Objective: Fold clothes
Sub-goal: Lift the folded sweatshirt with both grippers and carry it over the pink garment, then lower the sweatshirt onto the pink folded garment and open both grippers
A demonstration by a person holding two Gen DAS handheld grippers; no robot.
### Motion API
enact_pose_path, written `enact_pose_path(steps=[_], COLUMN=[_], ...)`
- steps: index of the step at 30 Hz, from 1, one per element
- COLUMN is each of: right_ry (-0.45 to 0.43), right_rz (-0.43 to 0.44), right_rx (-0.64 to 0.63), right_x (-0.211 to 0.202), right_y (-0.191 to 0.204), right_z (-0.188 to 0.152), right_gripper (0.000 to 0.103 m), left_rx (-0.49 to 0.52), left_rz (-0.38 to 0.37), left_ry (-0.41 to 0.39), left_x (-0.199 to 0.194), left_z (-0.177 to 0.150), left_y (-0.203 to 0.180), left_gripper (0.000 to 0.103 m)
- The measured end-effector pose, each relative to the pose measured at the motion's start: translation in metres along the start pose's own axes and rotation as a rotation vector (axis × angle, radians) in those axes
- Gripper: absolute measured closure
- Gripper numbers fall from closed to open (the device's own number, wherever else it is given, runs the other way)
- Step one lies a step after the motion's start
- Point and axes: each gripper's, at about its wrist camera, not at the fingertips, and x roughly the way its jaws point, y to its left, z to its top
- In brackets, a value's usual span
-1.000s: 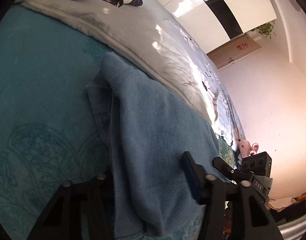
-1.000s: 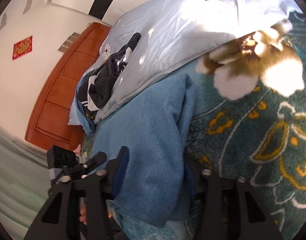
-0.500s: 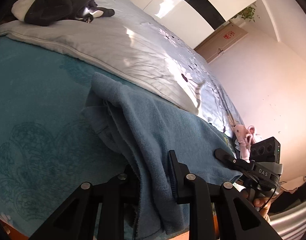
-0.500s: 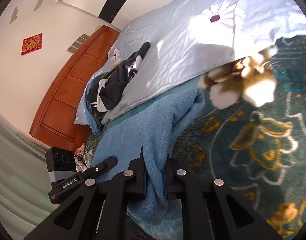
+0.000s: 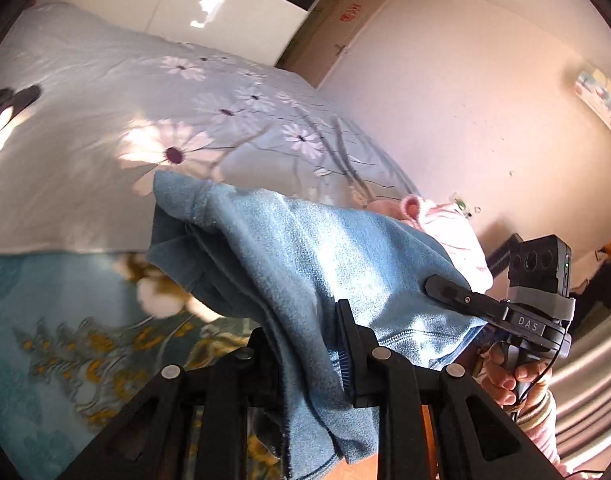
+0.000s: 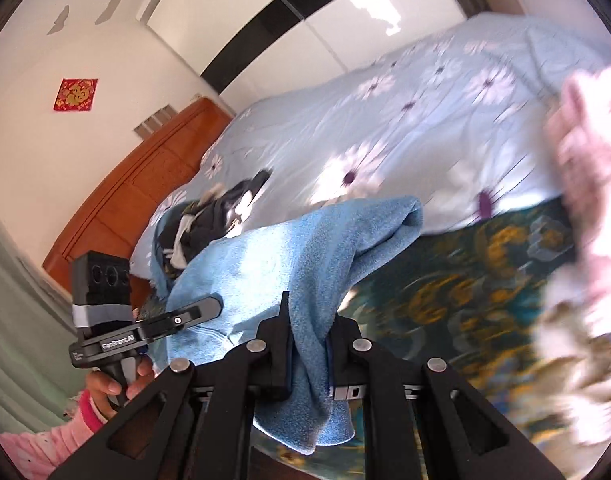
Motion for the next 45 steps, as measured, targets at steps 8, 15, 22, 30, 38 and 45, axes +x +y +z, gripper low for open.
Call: enact_pose_path(steps=[8,15,22,30,38,45], right_ry=[-0.080,-0.140,-0.167,-0.089,-0.149,-0.195], right_rz=[-0.158,-0.297,-0.348,-0.387,-0.472,-0.716], right_rx=[-0.036,-0.021,-0.030,0.148,0.136,0.028], right_x=[-0.117,-0.199,-0.234,-0.193,-0.209,-0.219], right_y=[-0.067,-0.130,-0.174,-0.254,-0.230,-0.166], right_z=[0.065,0.101,0.119,0.088,0.085,0.062], right_gripper=[0.091,0.091,0.091,0.088,0.080,0.066], left_rx=[0.228,0.265,0.404,0.372,0.324,0.378], left_rz=[-0.087,-0.167,-0.138,-0.069,-0.113,-0.024], left_ry=[0.027,0.052,0.029,0.178,0.172,0.089], left_x=[0.093,0.183,0.238,0.287,0.255,0.224], left_z=[0.078,0.109,0.098,0.074,0.075,0.065], left_y=[-0.132,-0.215,-0.255,-0.217,-0.198,-0.197], left_gripper=[0.079,0.079,0.076,0.071,0.059,0.038])
